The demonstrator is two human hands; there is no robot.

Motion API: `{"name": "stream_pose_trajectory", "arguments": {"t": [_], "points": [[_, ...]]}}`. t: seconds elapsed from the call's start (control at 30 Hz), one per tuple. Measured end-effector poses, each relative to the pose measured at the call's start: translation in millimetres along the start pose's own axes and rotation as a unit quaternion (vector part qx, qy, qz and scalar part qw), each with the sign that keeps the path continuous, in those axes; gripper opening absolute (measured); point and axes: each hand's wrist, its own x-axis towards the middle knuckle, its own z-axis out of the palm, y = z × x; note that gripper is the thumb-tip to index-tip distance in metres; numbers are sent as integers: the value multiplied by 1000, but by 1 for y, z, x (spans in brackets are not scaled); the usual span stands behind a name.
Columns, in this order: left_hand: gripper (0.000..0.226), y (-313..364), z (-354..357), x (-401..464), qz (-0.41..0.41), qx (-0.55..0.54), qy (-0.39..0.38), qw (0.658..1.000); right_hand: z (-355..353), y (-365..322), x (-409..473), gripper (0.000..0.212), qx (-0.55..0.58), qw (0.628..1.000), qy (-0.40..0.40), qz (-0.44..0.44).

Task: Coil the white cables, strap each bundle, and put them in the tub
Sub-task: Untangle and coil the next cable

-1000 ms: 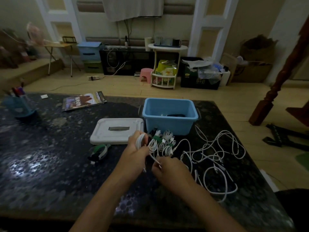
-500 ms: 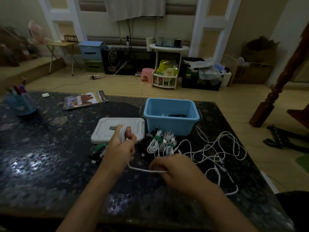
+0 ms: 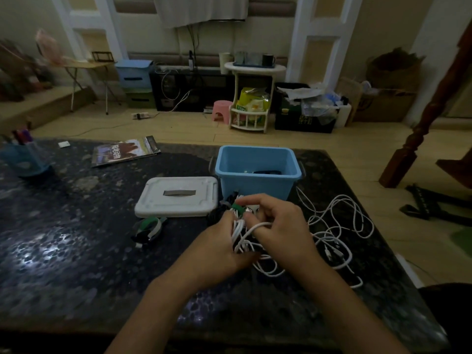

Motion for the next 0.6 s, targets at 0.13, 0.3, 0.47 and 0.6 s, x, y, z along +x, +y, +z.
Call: {"name": "stream_pose_trajectory", "arguments": {"t": [0.13,0.3,0.47,0.6], "points": [[21,1,0,0,-41,14,46,998,-2,4,2,33,-62,998,-10,16],[17,-6,-4,2,-77,-110,80,988,-9,14,2,33,-140,986,-63,58],[10,3,3,2,-20,-189,44,981,3,8,1,29,-96,992,-48,70],[46,10,5,1,19,-264,5,964,13,18,4,27,-162,975,-93,124]]}}
